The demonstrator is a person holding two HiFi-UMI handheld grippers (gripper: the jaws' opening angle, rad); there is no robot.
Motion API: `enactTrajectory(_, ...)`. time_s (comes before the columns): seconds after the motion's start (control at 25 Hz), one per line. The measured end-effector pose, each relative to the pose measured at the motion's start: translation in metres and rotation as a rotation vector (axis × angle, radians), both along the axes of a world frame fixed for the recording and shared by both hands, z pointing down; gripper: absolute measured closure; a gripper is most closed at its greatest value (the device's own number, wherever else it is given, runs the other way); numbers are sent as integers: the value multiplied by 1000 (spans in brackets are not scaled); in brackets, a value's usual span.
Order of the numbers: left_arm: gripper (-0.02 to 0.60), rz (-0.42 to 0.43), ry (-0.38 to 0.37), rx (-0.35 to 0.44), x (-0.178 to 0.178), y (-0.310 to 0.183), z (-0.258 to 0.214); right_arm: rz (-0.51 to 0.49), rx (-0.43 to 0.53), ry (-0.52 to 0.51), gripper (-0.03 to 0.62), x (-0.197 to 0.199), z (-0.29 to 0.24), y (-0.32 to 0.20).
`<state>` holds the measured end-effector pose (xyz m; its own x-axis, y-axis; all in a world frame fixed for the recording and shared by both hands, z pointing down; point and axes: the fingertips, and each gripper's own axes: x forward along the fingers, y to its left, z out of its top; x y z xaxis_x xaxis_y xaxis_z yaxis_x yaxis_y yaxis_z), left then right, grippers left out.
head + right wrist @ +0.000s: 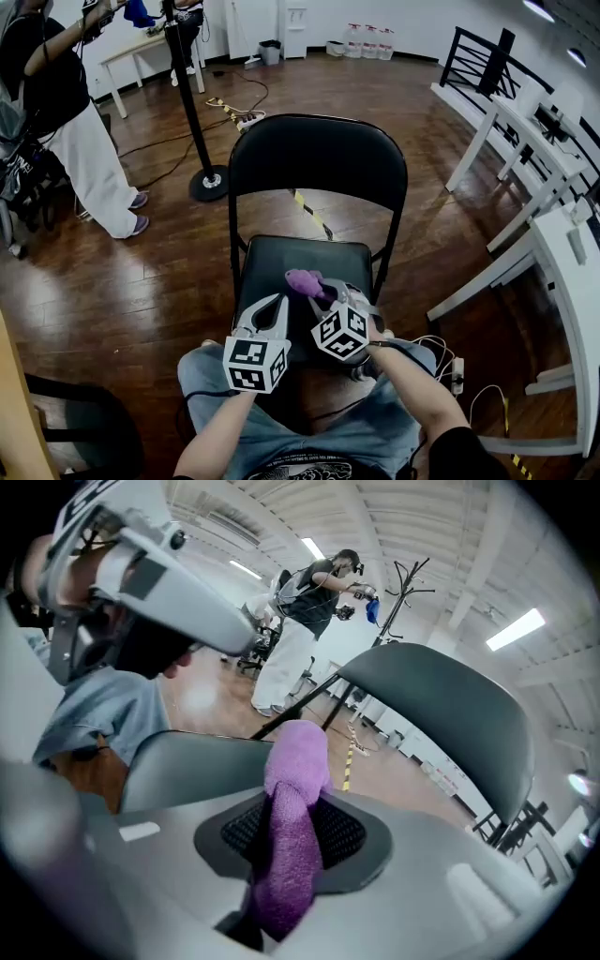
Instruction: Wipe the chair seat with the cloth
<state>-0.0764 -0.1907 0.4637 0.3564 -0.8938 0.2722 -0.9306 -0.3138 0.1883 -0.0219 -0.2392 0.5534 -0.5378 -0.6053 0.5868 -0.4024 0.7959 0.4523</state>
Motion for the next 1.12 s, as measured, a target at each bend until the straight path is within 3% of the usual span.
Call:
enactTrajectory(0.28,578,35,-5,10,12,-8,-2,62,55,69,502,22,1,-81)
enactTrajectory(0.6,577,31,-17,-28,7,-18,9,126,-7,147,502,46,49,-140)
enactTrajectory(0.76,577,21,-14,-51,4,-28,18,167,6,176,503,57,66,-169)
enactTrajectory(1.12,577,33,-16,-84,17,-38,34,161,-38,209,503,66,93,-171)
